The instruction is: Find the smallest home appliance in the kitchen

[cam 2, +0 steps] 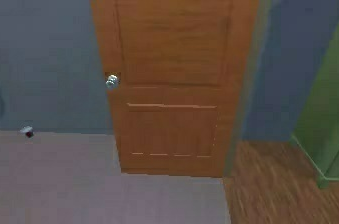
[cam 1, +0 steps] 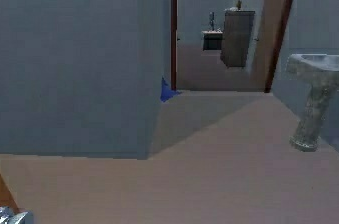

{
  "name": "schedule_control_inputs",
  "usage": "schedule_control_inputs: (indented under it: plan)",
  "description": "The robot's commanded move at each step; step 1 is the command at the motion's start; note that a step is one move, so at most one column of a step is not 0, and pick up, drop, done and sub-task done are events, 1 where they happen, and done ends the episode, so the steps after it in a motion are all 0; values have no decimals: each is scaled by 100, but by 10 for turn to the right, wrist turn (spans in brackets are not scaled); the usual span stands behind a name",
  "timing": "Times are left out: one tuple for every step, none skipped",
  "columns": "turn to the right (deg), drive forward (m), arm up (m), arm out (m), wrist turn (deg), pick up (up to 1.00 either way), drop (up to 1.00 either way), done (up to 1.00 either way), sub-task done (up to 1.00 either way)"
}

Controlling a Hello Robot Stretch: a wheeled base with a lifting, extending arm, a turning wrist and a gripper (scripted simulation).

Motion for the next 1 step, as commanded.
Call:
schedule_control_inputs:
  plan:
    - [0, 60, 0, 0, 0, 0, 0, 0, 0]
